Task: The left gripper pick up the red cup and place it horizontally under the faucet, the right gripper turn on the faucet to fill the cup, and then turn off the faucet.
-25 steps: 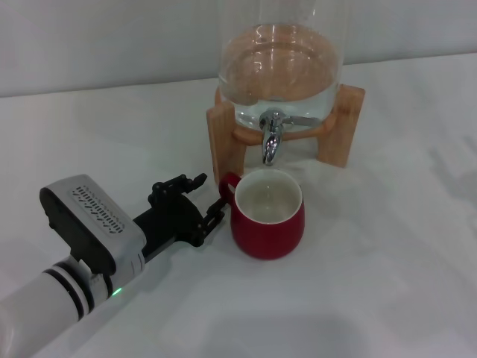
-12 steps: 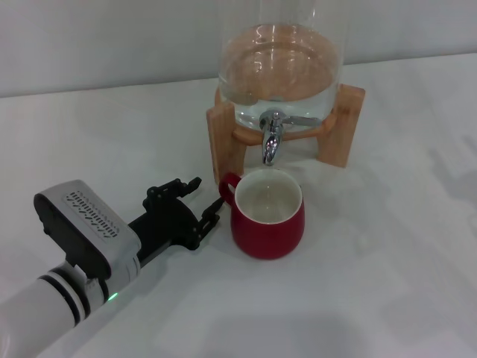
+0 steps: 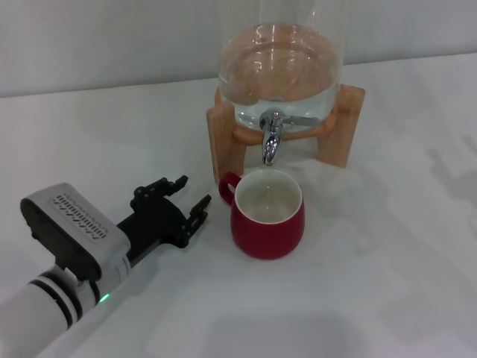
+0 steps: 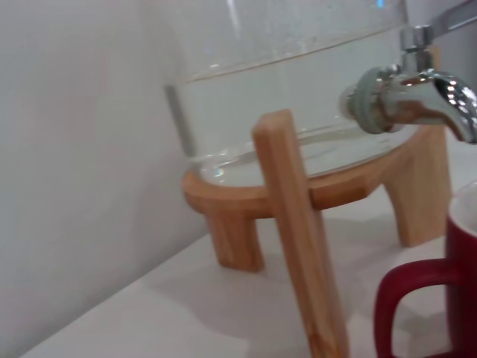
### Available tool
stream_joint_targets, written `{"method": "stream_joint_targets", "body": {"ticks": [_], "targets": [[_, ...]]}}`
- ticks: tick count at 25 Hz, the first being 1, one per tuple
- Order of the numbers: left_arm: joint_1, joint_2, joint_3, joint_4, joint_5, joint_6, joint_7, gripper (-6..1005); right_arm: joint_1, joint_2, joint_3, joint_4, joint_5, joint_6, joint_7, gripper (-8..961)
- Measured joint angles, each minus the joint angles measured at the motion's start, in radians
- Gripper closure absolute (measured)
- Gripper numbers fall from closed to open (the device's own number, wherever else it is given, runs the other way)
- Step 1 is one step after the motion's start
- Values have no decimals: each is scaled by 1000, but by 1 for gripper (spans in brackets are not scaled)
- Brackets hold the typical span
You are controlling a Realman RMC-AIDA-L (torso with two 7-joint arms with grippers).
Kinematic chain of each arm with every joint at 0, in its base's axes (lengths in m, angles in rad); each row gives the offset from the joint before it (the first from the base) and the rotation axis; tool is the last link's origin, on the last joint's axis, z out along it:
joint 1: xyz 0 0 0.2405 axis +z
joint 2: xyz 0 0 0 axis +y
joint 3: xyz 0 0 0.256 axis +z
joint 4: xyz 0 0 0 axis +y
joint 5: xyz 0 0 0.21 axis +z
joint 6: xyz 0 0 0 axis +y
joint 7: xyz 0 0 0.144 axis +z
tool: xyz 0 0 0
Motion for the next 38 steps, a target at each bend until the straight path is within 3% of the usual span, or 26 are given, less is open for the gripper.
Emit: {"method": "stream_joint_targets", "body": {"ticks": [10,15,22,38], "targets": [[81,2,-179,2,2,50,38,516,1,0,-1,-3,0,-1,3,200],[134,4,-290,1,1,181,40,516,1,0,-10,-12,-1,10,5,200],[210,0,-398,10,-7,467,41,516,3,-2,-42,-33,-10,61,21,200],[338,-3,-400,40,-179,714,55,516,4,-9,-243,-105,-42,186,92,200]]}}
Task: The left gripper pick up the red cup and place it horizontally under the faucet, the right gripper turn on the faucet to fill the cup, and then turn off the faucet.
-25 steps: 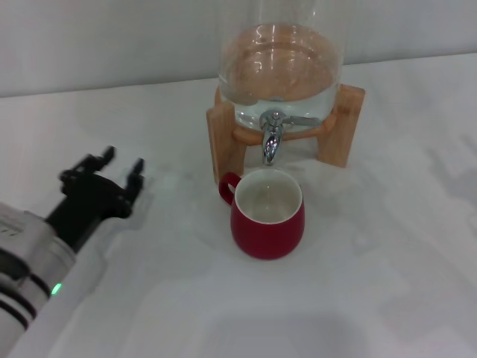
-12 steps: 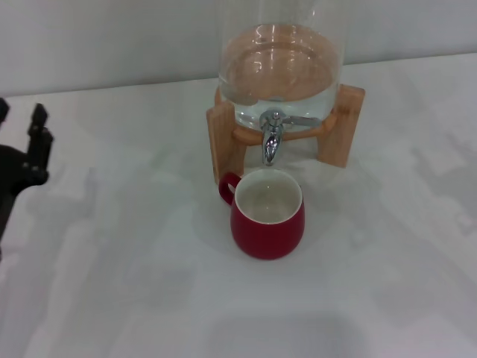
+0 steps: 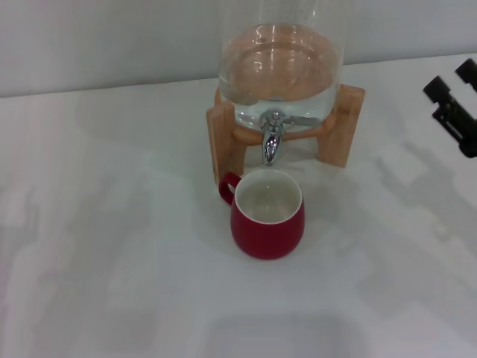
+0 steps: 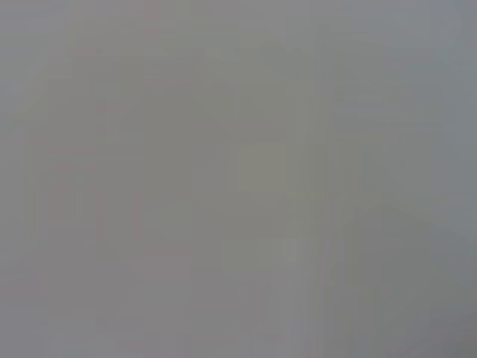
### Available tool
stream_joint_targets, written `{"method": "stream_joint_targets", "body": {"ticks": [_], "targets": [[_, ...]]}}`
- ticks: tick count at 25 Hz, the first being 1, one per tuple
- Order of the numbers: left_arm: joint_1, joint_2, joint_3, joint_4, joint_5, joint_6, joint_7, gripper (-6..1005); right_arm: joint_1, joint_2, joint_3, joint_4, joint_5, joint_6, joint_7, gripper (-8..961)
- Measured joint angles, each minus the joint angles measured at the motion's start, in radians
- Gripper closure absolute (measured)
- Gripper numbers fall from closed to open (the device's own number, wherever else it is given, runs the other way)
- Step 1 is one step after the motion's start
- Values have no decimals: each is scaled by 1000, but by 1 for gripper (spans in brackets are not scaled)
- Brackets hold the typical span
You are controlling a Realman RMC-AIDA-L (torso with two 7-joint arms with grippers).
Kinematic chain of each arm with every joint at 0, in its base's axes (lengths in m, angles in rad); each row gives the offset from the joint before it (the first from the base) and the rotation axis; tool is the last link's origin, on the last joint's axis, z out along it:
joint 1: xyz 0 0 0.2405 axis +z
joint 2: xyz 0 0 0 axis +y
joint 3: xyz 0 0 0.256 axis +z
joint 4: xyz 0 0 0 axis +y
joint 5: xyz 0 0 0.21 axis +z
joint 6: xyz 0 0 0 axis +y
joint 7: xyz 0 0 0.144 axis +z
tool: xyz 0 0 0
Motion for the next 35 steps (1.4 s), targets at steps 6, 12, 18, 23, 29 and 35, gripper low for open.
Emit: {"method": "stream_joint_targets", "body": {"ticks": [6,12,18,23,29,35], "targets": [[29,0,2,1,-15,4,1,516,-4,-3,-125,-23,-9,1,22,200],[47,-3,6,-4,-75,-1,1,516,5,-5,-192,-25,-9,10,33,200],[54,-8,7,-11,-178,-3,-13,516,30,-5,-222,-26,-9,20,34,200],[55,-7,23,-12,-212,-4,-41,516,51,0,-243,-38,-11,57,35,200],[50,-4,80,-11,-207,-4,-39,516,77,3,-269,-46,-12,102,36,200],[45,-4,91,-9,-202,-16,-38,516,87,4,-319,-81,-12,159,58,200]]}}
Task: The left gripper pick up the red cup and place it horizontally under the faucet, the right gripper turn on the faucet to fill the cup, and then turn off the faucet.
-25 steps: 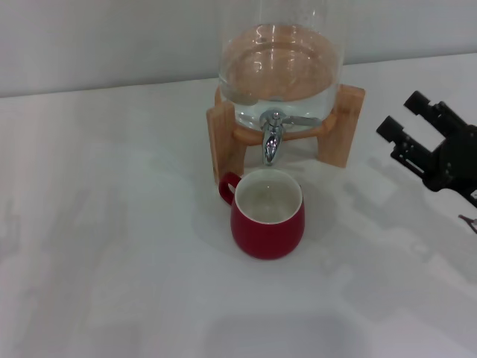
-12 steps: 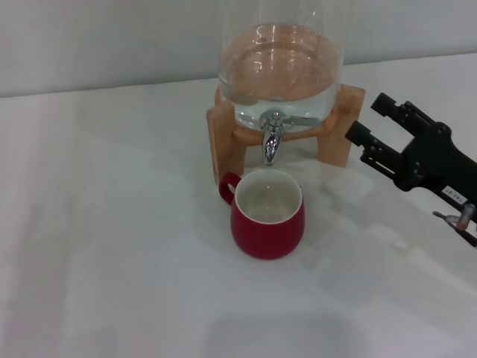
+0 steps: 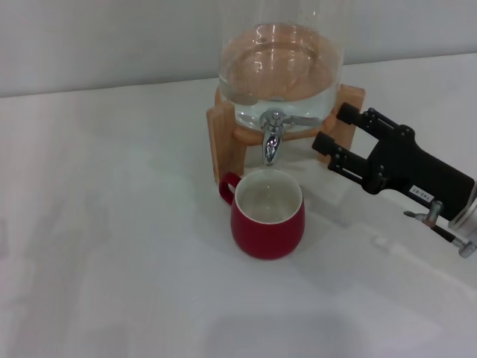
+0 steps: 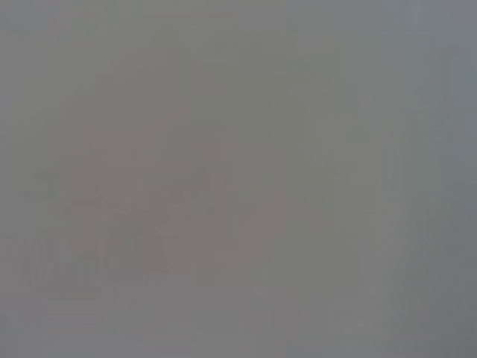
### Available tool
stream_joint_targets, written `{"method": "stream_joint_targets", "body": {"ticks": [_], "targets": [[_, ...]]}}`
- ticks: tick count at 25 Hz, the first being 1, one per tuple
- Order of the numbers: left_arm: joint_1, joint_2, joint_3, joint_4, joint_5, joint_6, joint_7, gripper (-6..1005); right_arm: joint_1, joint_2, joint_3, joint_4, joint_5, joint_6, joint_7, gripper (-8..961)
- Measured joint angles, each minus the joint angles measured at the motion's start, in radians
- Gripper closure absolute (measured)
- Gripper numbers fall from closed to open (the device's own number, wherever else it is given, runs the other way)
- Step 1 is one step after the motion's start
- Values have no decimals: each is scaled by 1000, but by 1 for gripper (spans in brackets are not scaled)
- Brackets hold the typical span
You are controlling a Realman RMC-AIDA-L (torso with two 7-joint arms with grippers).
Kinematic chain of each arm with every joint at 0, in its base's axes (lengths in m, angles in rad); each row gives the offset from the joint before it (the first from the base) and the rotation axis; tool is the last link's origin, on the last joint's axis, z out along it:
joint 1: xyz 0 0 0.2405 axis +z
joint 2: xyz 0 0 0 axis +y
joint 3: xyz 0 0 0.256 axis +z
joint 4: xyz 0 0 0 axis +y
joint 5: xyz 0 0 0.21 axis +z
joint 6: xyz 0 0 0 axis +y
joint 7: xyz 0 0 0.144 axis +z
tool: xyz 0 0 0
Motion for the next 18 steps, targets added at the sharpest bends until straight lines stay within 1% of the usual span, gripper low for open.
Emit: {"method": "stream_joint_targets", "body": {"ticks": [6,18], "targets": [[-1,0,24,-2,1,-1,0,516,10,1,-23,-7,0,23,3,200],[-4,0,30,-3,1,-1,0,516,27,-2,-39,-9,-24,29,42,200]]}}
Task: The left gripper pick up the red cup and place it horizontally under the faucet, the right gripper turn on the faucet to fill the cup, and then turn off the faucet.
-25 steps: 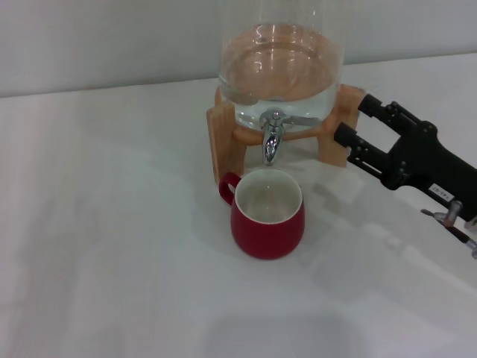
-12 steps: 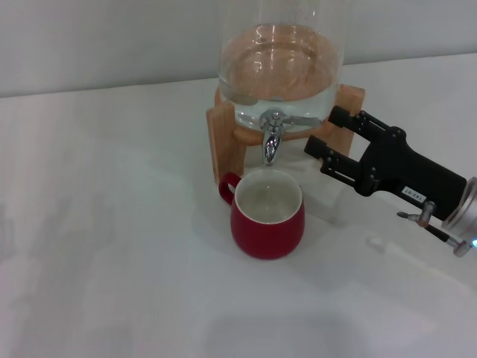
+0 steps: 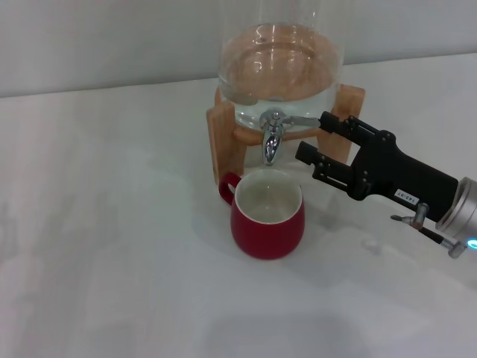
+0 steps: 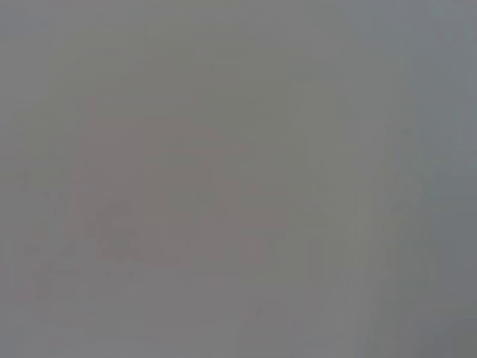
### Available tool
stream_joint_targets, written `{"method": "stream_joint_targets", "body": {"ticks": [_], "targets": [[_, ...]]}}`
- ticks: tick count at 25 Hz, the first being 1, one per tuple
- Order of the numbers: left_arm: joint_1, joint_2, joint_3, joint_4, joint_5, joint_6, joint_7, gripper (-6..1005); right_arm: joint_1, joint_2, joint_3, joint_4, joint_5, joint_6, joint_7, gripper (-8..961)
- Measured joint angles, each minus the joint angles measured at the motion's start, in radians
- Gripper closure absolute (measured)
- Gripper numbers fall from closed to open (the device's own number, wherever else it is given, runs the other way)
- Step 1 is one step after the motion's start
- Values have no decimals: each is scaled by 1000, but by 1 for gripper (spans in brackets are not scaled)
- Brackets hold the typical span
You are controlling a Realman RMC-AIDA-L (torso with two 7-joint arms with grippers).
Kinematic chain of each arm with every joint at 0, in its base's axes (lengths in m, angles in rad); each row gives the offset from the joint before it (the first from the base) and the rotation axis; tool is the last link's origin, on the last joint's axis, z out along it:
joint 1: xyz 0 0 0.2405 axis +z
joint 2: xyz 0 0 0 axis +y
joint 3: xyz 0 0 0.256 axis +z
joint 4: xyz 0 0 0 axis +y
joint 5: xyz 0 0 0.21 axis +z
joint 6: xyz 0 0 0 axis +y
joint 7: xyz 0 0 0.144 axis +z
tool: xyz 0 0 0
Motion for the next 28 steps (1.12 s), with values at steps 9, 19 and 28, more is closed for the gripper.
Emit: {"method": "stream_joint_targets", "body": {"ticks": [9,19,28], "targets": [[-8,0,8,0,0,0,0,516,-1,-2,0,-9,-17,-9,14,200],[-9,0,7,0,0,0,0,516,-2,2,-19,-26,-26,-12,35,200],[-9,0,7,0,0,0,0,516,-8,4,-36,-48,-26,-14,41,200]]}}
